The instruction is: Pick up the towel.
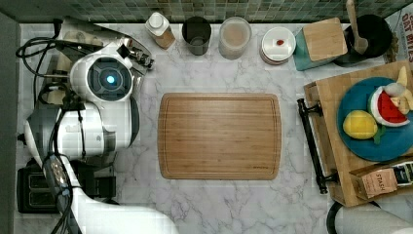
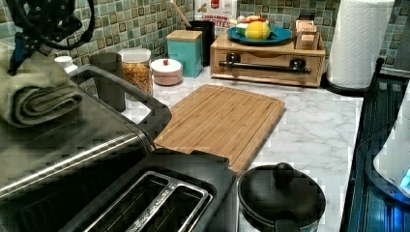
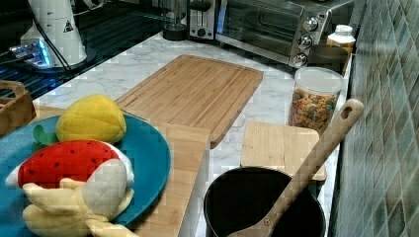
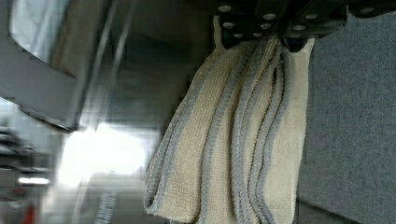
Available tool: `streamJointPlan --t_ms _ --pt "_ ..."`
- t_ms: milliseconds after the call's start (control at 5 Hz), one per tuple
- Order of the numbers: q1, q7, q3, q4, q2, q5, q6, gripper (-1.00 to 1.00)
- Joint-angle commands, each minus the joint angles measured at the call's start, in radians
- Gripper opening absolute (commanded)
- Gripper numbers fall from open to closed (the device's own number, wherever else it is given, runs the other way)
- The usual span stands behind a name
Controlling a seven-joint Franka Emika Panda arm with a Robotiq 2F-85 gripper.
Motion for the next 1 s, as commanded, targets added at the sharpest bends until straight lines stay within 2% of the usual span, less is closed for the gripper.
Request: streamJointPlan --t_ms 200,400,600,800,1000 --pt "-0.081 -0.106 -0.089 -0.155 -0.356 -0.031 0.052 -1.00" --pt "-0.124 -0.002 -0.114 -0.126 -0.366 -0.181 -0.081 -1.00" --pt "-0.169 0.067 -0.136 -0.134 -0.379 -0.279 -0.167 -1.00" --pt "-0.193 0.172 -0.163 -0.145 -0.374 -0.407 -0.224 -1.00" --pt "-0.212 0.239 -0.185 -0.159 -0.373 -0.486 -0.276 -1.00"
